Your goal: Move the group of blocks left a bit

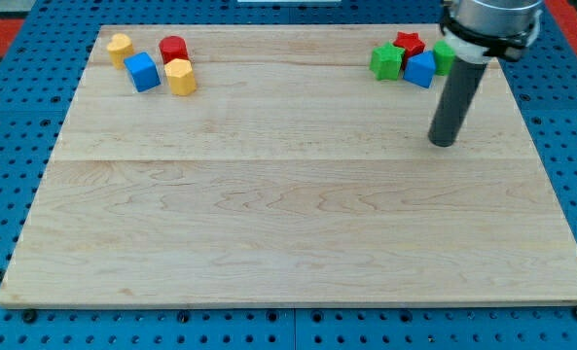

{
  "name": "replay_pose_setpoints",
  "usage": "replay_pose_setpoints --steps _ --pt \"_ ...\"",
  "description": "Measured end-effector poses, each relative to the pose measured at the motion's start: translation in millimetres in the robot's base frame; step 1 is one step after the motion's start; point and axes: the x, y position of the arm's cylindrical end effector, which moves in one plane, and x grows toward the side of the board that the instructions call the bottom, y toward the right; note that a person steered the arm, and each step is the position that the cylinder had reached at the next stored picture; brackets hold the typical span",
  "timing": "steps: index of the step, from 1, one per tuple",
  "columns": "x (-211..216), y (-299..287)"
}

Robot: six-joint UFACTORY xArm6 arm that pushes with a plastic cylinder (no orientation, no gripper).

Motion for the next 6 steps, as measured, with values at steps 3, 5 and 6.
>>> replay_pose_setpoints --steps 3,5,6 --pt "-53.0 44.8" --pt "-118.2 58.0" --pt "-132.2 62.0"
